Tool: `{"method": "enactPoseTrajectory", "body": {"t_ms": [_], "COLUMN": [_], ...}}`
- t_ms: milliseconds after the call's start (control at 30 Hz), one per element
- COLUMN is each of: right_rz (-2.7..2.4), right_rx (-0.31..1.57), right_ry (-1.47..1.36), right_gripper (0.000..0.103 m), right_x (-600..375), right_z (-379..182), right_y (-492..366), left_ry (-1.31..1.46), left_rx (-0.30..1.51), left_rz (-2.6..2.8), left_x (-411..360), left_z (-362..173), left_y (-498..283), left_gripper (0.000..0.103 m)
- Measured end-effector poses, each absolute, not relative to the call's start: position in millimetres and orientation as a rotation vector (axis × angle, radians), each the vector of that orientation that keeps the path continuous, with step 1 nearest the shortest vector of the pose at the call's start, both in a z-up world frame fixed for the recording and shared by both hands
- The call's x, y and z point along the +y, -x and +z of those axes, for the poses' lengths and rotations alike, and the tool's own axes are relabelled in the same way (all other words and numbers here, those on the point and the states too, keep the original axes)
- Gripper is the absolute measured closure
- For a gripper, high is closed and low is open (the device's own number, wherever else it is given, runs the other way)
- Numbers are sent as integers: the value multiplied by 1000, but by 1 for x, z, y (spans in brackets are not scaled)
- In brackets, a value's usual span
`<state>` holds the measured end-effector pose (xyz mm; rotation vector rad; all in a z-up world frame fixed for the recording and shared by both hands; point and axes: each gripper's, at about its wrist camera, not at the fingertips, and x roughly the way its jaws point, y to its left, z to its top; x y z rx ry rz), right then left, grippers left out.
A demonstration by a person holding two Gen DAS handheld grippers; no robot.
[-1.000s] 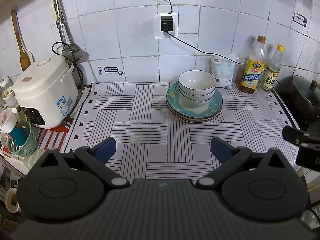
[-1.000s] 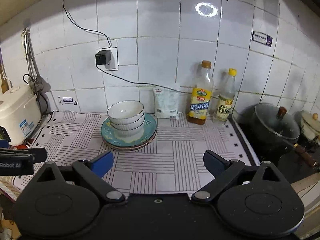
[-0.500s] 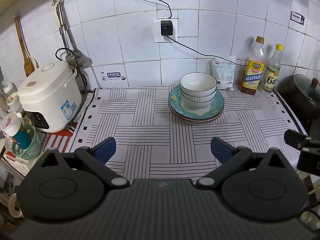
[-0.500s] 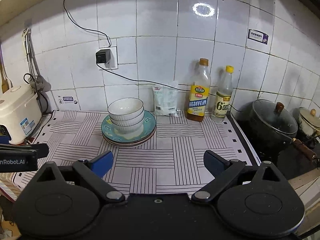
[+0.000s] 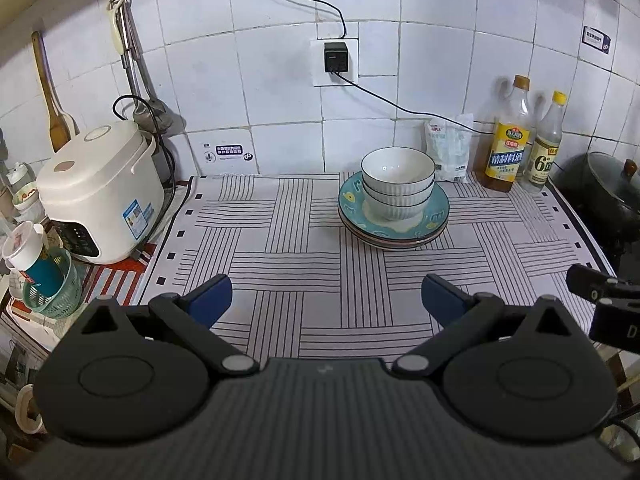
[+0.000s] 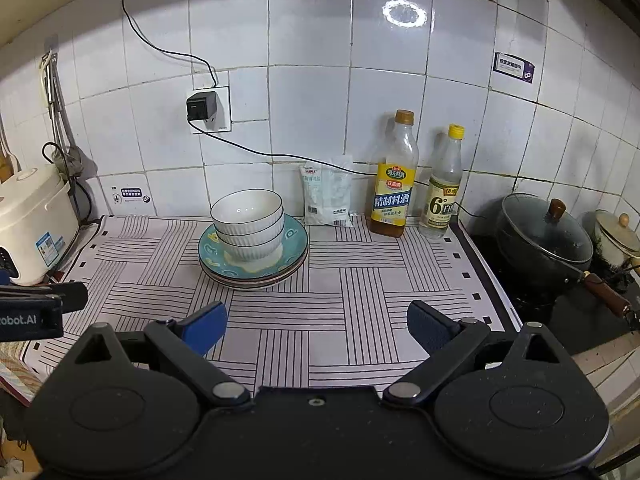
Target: Organize plates and bowls
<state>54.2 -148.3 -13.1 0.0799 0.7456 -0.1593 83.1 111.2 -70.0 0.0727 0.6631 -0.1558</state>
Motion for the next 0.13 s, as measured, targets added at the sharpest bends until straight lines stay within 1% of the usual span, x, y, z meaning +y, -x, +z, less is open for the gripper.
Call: {"method": "enactPoseTrajectory", "body": {"t_ms": [133], "right_rz": [-155], "right_rx": [751], "right_ry": [-81], "right_gripper": [4], "right_x": [-147], "right_z": [-14], "right_y": [-55], "left_ry": [-74], "left_rx": [664], "left_rz": [-155], "left_x": [110], "left_z": [-70], "left_y": [-83], "left_gripper": [0]}}
